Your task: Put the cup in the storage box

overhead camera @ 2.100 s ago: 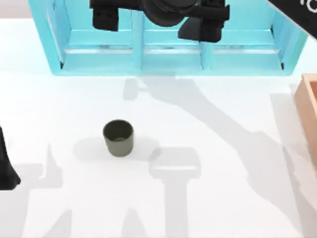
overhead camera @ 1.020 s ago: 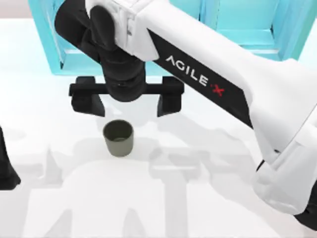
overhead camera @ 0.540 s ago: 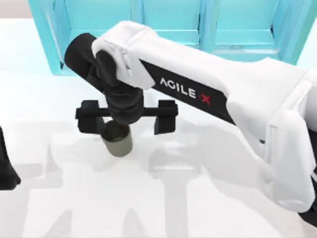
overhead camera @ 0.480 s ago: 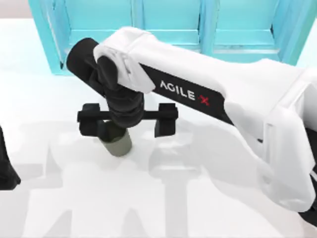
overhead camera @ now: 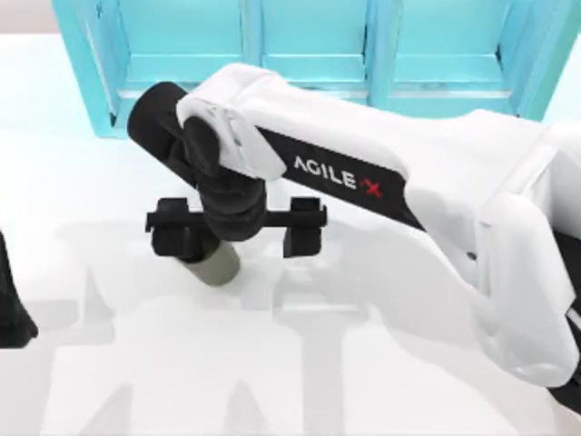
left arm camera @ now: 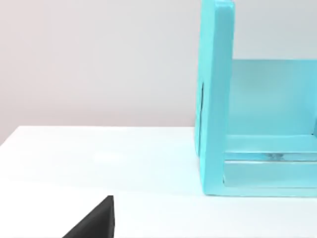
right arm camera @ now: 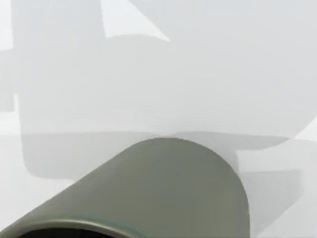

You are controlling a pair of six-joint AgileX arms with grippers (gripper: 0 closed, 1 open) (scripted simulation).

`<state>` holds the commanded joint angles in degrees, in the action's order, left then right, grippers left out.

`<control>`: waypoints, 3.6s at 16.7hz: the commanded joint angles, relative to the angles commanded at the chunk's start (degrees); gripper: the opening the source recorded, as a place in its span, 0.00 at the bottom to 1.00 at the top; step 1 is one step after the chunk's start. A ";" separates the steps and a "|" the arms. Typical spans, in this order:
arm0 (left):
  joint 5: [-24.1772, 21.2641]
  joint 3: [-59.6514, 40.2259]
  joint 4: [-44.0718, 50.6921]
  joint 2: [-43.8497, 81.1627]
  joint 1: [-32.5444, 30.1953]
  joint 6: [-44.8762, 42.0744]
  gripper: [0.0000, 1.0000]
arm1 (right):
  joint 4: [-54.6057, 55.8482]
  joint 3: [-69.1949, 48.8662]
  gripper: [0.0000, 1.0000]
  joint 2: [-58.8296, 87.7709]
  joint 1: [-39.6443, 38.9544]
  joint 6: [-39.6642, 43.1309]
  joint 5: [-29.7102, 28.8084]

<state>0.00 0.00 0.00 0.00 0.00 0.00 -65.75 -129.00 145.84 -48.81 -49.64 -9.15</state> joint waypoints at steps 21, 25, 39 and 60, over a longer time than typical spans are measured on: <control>0.00 0.00 0.00 0.00 0.00 0.00 1.00 | -0.03 0.02 0.00 -0.09 -0.15 -0.01 0.06; 0.00 0.00 0.00 0.00 0.00 0.00 1.00 | -0.89 2.95 0.00 -3.38 5.35 5.51 1.15; 0.00 0.00 0.00 0.00 0.00 0.00 1.00 | -4.76 37.14 0.00 -42.60 64.88 64.70 11.04; 0.00 0.00 0.00 0.00 0.00 0.00 1.00 | 9.68 56.85 0.00 -48.81 71.88 71.66 12.54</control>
<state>0.00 0.00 0.00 0.00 0.00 0.00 -56.08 -72.14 97.03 23.07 22.02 3.39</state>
